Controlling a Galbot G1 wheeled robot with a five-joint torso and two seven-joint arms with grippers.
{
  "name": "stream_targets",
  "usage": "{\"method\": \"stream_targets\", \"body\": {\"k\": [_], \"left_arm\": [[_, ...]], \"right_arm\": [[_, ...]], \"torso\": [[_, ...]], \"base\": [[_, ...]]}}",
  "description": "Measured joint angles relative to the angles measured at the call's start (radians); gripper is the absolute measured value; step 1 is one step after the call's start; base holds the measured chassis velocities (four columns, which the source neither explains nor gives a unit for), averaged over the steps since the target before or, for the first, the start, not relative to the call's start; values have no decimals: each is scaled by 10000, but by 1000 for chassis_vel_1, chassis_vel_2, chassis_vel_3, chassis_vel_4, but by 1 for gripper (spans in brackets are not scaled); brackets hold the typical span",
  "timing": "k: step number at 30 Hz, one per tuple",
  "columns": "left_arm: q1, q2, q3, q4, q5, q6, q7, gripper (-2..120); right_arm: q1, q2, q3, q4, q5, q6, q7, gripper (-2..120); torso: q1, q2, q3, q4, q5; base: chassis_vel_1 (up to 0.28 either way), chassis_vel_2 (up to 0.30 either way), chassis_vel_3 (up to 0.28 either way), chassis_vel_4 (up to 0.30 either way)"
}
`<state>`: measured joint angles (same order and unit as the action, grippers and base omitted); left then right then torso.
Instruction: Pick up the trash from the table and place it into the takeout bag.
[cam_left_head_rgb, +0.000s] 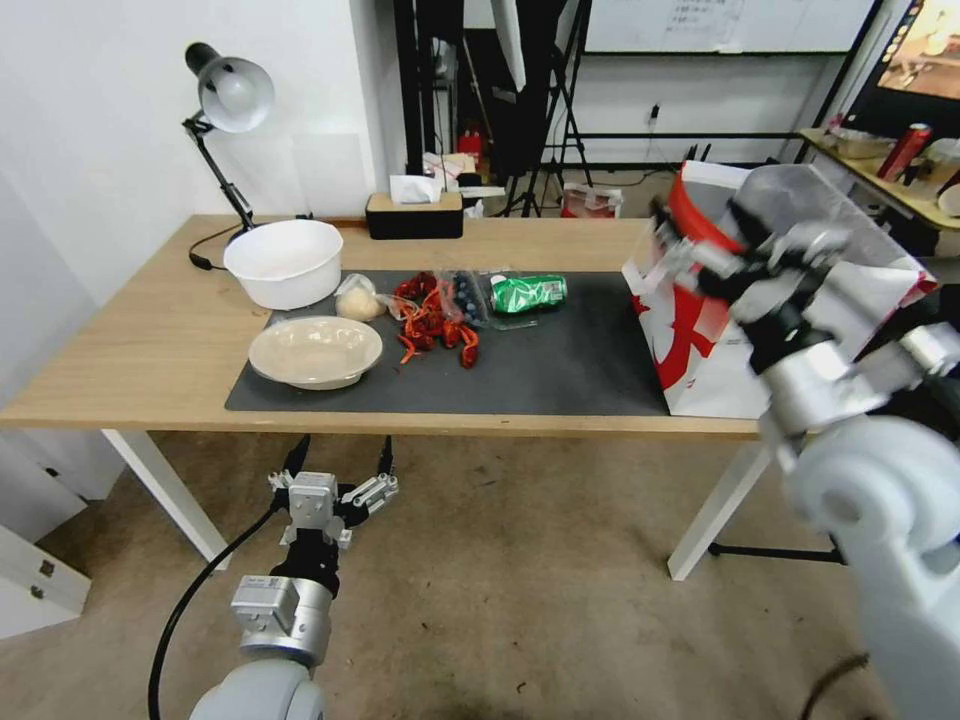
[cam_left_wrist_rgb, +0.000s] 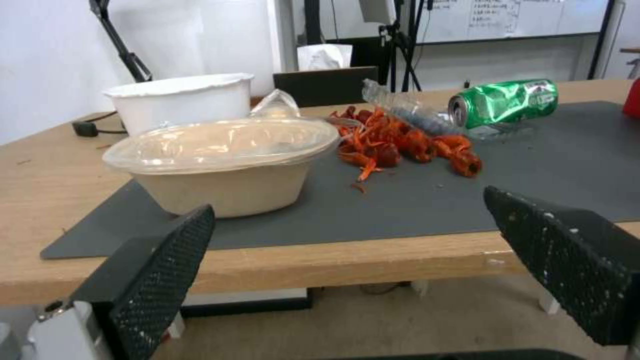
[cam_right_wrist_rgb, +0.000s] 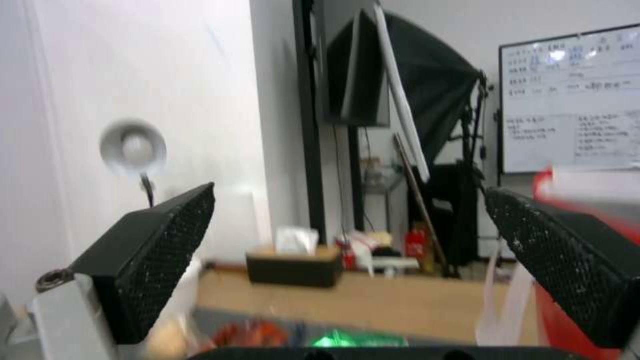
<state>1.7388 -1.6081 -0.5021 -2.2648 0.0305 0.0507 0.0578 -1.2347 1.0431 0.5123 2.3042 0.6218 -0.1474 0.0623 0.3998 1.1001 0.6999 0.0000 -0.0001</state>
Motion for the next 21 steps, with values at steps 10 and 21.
{"method": "stream_targets", "body": {"k": [10, 21], "left_arm": [[-28, 1, 28, 71, -8, -50, -3, 100], [-37, 0, 40, 87, -29, -76, -9, 100]], "right_arm": [[-2335, 410, -435, -592, -3238, 1616, 886, 100], [-3988, 998, -1338, -1447, -4361, 2911, 2191, 100]], "torso": [[1, -1, 1, -1, 1], [1, -1, 0, 0, 0]], "base": [[0, 0, 0, 0], [0, 0, 0, 0]]}}
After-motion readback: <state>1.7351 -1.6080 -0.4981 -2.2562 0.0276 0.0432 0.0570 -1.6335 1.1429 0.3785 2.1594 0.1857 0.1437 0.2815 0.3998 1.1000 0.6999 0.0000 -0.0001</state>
